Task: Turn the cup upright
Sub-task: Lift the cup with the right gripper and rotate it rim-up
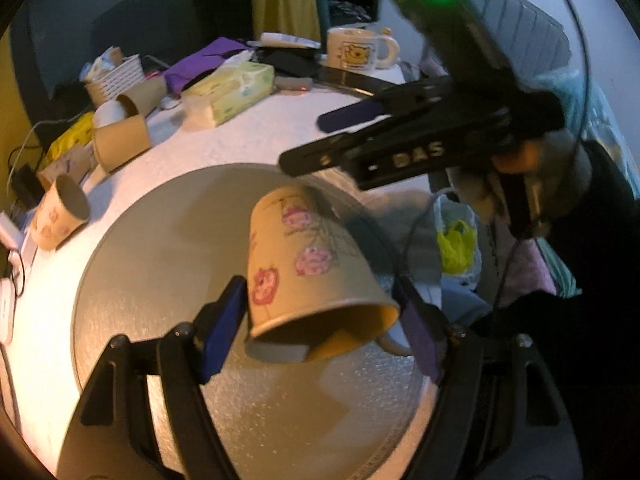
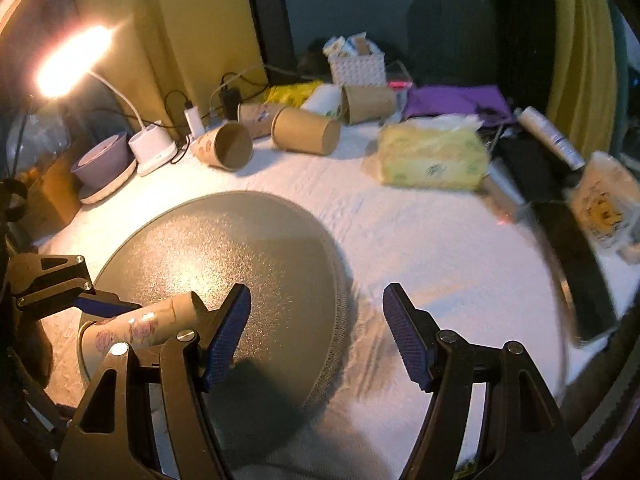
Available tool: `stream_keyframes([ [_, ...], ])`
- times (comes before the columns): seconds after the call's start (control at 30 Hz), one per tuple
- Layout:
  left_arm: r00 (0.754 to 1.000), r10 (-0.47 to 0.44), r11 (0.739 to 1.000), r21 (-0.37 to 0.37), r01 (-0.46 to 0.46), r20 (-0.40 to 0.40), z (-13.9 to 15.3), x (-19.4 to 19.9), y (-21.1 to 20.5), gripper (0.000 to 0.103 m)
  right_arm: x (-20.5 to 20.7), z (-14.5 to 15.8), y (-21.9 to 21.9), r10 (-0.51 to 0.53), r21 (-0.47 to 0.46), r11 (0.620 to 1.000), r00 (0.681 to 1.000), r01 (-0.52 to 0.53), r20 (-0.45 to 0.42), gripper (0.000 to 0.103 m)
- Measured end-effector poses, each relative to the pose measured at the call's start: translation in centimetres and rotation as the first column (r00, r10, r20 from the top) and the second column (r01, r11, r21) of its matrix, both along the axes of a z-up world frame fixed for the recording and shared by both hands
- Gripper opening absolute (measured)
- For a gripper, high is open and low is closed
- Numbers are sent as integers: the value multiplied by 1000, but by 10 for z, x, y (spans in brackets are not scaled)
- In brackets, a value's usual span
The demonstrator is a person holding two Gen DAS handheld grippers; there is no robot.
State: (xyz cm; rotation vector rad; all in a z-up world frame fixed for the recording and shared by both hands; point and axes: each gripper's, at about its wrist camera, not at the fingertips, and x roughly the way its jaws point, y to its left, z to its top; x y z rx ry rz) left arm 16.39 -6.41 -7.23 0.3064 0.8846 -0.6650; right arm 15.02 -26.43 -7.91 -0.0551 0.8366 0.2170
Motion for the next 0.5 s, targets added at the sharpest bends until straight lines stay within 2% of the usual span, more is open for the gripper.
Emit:
stream_keyframes([
  [0.17,999,-36,999,37,36,-8,-3,0,-4,76,10,-13,5,54,-5,999,997,-54,-56,72],
  [0.47,998,61,996,72,-60,-10,-9,-7,15,78,-1,-22,13,128,-28,991,987,-132,-94,72],
  [0.5,997,74,995,73,-73,-10,-9,-8,18,83,-3,-23,14,133,-29,990,986,-136,-96,72],
])
